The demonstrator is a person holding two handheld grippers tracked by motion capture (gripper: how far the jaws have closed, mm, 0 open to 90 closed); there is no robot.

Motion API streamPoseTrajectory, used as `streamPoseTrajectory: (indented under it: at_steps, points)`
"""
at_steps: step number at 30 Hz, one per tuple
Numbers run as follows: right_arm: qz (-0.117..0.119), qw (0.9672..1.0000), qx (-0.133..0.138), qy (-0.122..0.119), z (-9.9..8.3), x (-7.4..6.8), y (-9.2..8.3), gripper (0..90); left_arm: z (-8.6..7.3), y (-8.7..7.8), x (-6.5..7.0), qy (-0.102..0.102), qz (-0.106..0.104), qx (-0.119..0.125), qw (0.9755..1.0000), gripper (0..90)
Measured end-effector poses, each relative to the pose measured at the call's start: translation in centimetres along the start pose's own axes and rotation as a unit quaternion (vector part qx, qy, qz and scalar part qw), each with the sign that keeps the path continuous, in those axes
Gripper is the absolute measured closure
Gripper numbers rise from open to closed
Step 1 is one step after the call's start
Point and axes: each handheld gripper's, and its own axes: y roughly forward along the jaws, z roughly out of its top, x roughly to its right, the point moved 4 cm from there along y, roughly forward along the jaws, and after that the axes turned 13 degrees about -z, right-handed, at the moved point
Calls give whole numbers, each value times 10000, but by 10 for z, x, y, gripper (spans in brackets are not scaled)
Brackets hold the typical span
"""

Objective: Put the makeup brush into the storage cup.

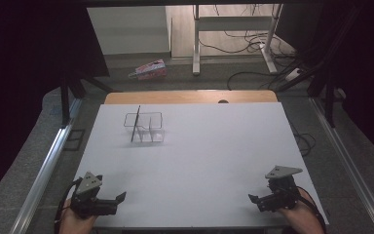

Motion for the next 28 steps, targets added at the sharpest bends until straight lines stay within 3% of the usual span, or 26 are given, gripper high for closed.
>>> streamPoseTrajectory:
  at_steps: [28]
  points:
    - [24,10000,-18,-17,0,0,1,0,-2,2,0,-52,63,-141,9999,0]
